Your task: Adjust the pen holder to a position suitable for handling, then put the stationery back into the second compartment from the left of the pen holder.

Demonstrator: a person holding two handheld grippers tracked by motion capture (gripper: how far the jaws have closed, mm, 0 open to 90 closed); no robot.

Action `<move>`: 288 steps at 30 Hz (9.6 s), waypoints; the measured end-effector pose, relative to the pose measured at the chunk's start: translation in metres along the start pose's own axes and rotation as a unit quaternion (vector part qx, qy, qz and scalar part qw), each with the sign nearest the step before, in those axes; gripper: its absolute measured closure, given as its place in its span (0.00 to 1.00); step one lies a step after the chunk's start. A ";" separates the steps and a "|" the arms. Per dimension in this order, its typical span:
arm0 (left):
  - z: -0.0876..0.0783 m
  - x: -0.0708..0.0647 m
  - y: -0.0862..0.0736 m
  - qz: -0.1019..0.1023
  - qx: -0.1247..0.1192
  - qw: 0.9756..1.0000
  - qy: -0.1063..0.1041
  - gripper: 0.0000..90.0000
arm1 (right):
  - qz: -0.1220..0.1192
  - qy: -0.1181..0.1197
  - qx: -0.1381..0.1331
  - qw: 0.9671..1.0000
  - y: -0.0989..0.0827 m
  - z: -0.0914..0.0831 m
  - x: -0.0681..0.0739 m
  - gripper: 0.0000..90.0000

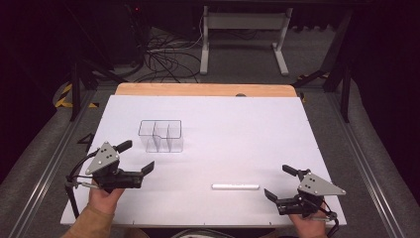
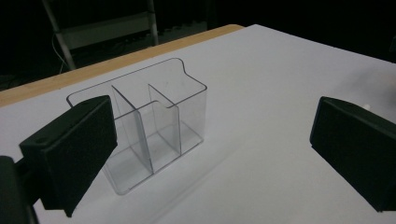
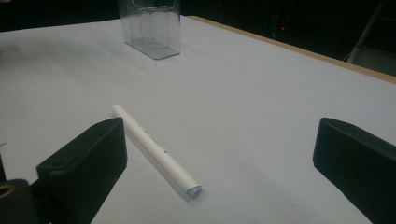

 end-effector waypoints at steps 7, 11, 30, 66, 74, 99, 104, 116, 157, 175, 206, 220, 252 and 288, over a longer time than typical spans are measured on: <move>0.005 0.001 0.003 -0.010 -0.004 1.000 -0.001 0.02 | 0.003 0.003 0.000 1.000 0.000 0.000 -0.001 0.04; 0.006 0.001 0.006 -0.013 -0.002 1.000 -0.007 0.06 | 0.003 0.004 0.001 1.000 -0.001 0.000 0.000 0.04; 0.007 0.017 0.031 0.039 0.038 0.996 -0.072 0.09 | -0.001 0.009 0.008 1.000 -0.001 0.003 0.002 0.04; 0.063 0.051 0.023 0.049 0.101 0.989 -0.097 0.17 | -0.009 0.018 0.010 1.000 -0.002 0.004 0.006 0.06; 0.071 0.052 0.019 0.080 0.144 0.978 -0.128 0.26 | -0.011 0.019 0.013 1.000 -0.002 0.005 0.007 0.05; 0.105 0.038 0.004 0.187 0.291 0.930 -0.128 0.54 | -0.013 0.023 0.018 0.999 -0.003 0.006 0.008 0.06; 0.109 0.040 0.002 0.184 0.300 0.927 -0.126 0.59 | -0.012 0.024 0.019 0.999 -0.003 0.007 0.008 0.06; 0.116 0.039 -0.003 0.204 0.326 0.914 -0.131 0.67 | -0.013 0.027 0.022 0.999 -0.004 0.007 0.008 0.06; 0.117 -0.040 0.045 0.321 0.264 0.866 -0.277 0.97 | -0.016 0.047 0.027 0.998 -0.005 0.009 0.011 0.06; 0.144 -0.075 0.047 0.338 0.269 0.842 -0.323 0.94 | -0.015 0.050 0.026 0.998 -0.006 0.007 0.011 0.06; 0.145 -0.078 0.050 0.324 0.259 0.854 -0.314 0.93 | -0.014 0.052 0.026 0.998 -0.006 0.007 0.012 0.06; 0.113 -0.064 0.077 0.280 0.173 0.904 -0.274 0.51 | -0.011 0.052 0.029 0.998 -0.007 0.007 0.011 0.06; 0.036 -0.030 0.061 0.071 -0.004 0.985 -0.159 0.00 | -0.022 0.043 0.029 0.998 -0.004 0.009 0.010 0.02; -0.002 -0.029 -0.049 0.029 0.003 0.998 -0.046 0.01 | -0.022 0.069 0.027 0.997 0.009 0.012 0.022 0.00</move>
Point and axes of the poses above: each handheld gripper's, and its own axes: z roughly forward along the jaws, y roughly out of its top, x roughly to its left, the point moved 6 cm from there along z, roughly forward along the jaws, and after that the axes turned 13 degrees about z, right-handed, at the moved point
